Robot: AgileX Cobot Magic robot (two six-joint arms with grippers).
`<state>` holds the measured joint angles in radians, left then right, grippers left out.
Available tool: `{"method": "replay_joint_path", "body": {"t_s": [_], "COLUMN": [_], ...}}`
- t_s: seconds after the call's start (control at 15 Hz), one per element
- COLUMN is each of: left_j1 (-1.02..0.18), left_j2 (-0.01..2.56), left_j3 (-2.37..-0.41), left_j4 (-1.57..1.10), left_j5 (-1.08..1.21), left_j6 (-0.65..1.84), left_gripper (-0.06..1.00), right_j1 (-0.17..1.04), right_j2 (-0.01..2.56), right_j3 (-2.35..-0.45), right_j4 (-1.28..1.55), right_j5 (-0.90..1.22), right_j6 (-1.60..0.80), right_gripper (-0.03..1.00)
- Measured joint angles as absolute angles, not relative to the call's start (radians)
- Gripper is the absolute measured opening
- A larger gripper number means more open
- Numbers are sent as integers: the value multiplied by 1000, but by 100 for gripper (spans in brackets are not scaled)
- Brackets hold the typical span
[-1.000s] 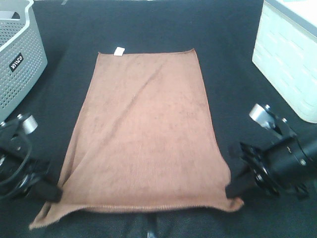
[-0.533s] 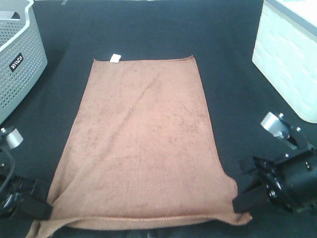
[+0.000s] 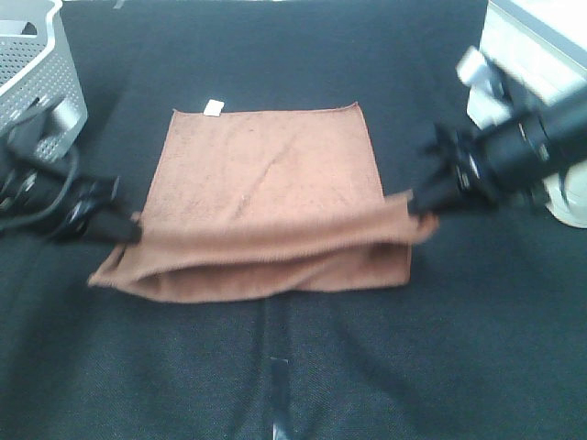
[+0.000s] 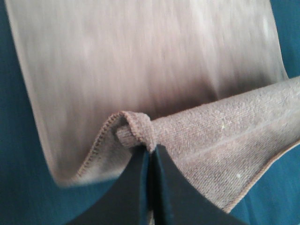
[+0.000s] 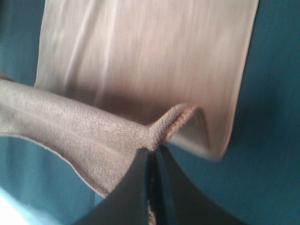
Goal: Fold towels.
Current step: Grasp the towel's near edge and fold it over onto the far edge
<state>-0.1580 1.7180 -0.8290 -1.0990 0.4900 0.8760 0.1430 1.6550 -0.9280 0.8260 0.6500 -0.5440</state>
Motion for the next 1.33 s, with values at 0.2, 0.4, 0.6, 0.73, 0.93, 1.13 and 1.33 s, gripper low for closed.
{"method": "replay_joint_path", "body": {"t_s": [0.2,0.4,0.6,0.73,0.93,1.13,1.33], "left_j1": [-158,-158,-158,-158,-158,-158,-161], "left_j2": [1836,1974,2102,2146,2299,2420,2536], "left_j3": [-1021,-1297,-1516,-1589,-1807,-1941,-2035], "left_j4": [-1023,-851,-717,-686,-638,-626,-625], "left_j5": [489,491,493,493,451,348,194], "left_j6": [825,693,574,552,540,540,540], "left_gripper": [0,0,0,0,0,0,0], "right_j1": [143,143,143,143,143,143,143], "right_j2": [1804,2006,2173,2228,2403,2529,2633], "right_j3": [-1190,-1475,-1713,-1787,-2051,-2231,-2323], "right_j4": [704,665,658,654,606,553,542], "right_j5": [686,719,732,733,735,704,604], "right_j6": [-447,-400,-381,-379,-379,-379,-379], "right_gripper": [0,0,0,0,0,0,0]}}
